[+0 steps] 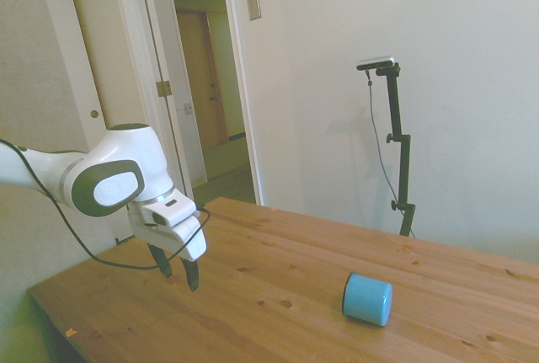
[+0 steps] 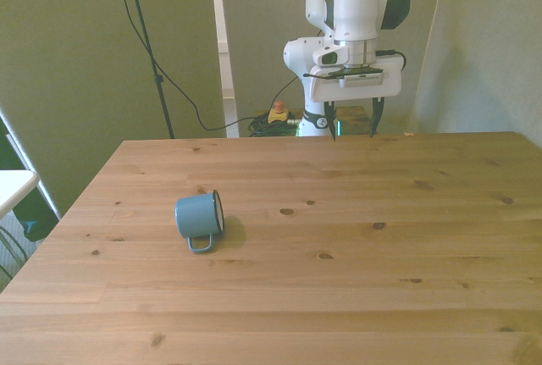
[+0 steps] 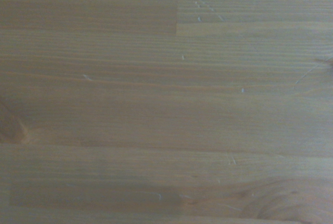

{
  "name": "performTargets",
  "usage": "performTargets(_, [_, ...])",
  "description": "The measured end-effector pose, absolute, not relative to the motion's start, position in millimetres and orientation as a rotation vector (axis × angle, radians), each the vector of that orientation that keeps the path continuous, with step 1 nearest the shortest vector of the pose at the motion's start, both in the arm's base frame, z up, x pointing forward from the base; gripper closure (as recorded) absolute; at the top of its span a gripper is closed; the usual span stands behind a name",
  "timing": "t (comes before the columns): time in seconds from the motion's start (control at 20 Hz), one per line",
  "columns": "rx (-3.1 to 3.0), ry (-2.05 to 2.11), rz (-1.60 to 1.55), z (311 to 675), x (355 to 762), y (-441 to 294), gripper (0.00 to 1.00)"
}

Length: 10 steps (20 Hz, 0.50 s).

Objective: Flip the mug upright

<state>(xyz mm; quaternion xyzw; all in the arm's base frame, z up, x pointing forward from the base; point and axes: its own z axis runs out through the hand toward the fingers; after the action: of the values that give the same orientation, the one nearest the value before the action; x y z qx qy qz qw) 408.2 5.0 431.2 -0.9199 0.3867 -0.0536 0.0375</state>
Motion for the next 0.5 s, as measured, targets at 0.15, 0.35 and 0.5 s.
performTargets(0.15, [-2.837,1.188,-0.178,430.6,410.1,3.5,0.00])
performTargets(0.35, [-2.860,1.289,-0.255,435.3,432.7,-20.0,0.00])
performTargets(0.5, [-2.862,1.337,-0.282,439.7,460.1,-45.2,0.00])
